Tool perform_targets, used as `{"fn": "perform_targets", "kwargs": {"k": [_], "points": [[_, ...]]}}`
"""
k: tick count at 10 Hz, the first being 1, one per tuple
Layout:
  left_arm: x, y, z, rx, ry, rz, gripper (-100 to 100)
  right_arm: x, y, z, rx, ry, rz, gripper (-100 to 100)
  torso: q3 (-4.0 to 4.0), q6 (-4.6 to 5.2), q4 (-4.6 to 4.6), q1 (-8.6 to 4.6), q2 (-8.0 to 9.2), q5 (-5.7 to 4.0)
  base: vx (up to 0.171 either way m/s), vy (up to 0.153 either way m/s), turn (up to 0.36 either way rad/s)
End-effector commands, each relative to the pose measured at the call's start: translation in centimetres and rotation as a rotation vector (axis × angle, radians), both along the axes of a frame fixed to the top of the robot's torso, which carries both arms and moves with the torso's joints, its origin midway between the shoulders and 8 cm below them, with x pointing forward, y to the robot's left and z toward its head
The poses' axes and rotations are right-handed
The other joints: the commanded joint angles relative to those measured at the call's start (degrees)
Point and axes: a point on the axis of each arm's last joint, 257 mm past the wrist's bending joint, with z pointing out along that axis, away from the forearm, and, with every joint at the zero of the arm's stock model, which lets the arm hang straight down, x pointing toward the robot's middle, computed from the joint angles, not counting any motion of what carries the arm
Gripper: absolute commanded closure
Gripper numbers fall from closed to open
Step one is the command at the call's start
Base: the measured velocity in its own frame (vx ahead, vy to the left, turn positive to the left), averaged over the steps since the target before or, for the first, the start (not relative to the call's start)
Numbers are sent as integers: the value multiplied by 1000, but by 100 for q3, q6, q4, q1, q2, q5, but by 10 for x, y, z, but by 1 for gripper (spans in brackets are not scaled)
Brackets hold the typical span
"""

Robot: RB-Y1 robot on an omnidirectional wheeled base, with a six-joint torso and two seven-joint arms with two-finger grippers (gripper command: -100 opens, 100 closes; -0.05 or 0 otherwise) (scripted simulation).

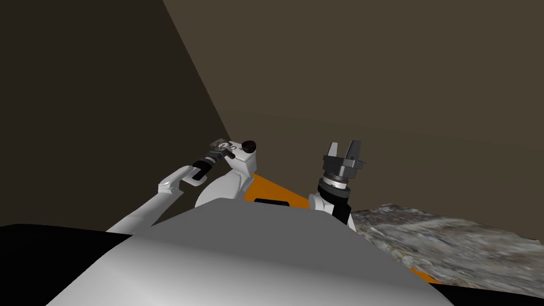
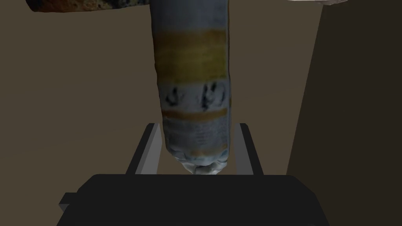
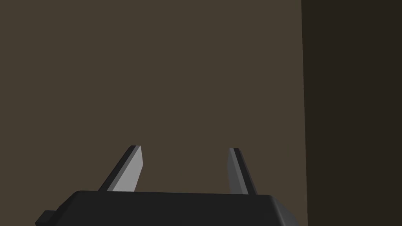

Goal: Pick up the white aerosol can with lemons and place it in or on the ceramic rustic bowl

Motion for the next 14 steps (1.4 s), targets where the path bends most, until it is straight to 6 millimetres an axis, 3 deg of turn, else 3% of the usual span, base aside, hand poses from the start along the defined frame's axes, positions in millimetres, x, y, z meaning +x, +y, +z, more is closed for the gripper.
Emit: {"fn": "perform_targets", "kwargs": {"k": [1, 14], "points": [[13, 6, 14, 31, -21, 9, 100, 0, 0, 0, 0, 0, 0, 0, 0, 0, 0, 0, 0, 0, -85, -93, 100], [93, 39, 93, 75, -140, 32, 100, 0, 0, 0, 0, 0, 0, 0, -11, 15, 3, -7, -29, -1, -18, -79, 59]]}}
